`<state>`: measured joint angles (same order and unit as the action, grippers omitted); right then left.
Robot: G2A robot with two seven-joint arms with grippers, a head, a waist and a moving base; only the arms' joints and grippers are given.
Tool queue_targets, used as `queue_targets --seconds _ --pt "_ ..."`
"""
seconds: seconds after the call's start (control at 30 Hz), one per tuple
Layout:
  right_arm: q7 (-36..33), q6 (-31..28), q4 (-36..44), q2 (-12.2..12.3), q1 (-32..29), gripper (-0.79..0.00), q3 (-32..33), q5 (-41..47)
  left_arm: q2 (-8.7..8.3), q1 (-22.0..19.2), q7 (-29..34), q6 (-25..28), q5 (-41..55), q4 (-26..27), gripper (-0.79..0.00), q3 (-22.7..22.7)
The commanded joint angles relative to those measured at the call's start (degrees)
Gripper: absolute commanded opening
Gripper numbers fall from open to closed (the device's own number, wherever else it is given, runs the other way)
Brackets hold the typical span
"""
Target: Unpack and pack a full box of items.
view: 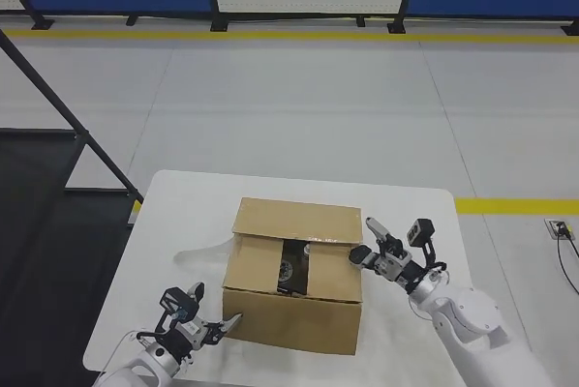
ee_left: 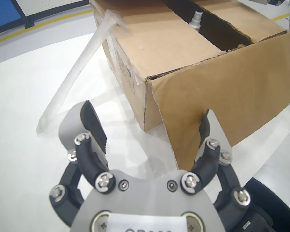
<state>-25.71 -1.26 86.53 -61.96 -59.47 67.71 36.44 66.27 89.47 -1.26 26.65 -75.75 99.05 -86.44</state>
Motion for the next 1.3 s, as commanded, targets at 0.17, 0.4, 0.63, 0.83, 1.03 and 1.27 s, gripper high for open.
queue_targets --seconds 0.17,0.4,0.63,0.83,1.03,1.27 --pt "10.73 -1.91 -0.92 -1.99 4.36 0.0 -3.33 -1.24 -0.1 0.14 -0.52 0.26 -0.28 -0.49 0.0 0.33" --pt "16.94 -1.08 -2.81 -4.05 10.32 0.0 -6.76 -2.73 -0.15 0.14 -1.03 0.24 -0.15 -0.81 0.0 0.83" --pt "21.12 -0.97 -9.22 -6.28 16.93 0.0 -9.79 -3.96 -0.2 0.04 -1.03 0.34 -0.56 -0.8 0.0 1.57" --pt "27.57 -1.05 -15.39 -8.5 21.85 0.0 -12.8 -6.61 -0.24 -0.17 -0.77 0.35 -0.7 -0.72 0.0 2.16" --pt "31.02 -1.06 -22.84 -11.03 26.53 0.0 -16.09 -8.14 -0.32 -0.2 -0.58 0.34 -0.66 -0.67 0.0 2.29" --pt "29.87 -1.11 -30.67 -13.53 30.58 0.0 -18.14 -7.8 -0.4 -0.17 -0.78 0.25 -0.46 -0.63 0.0 2.41"
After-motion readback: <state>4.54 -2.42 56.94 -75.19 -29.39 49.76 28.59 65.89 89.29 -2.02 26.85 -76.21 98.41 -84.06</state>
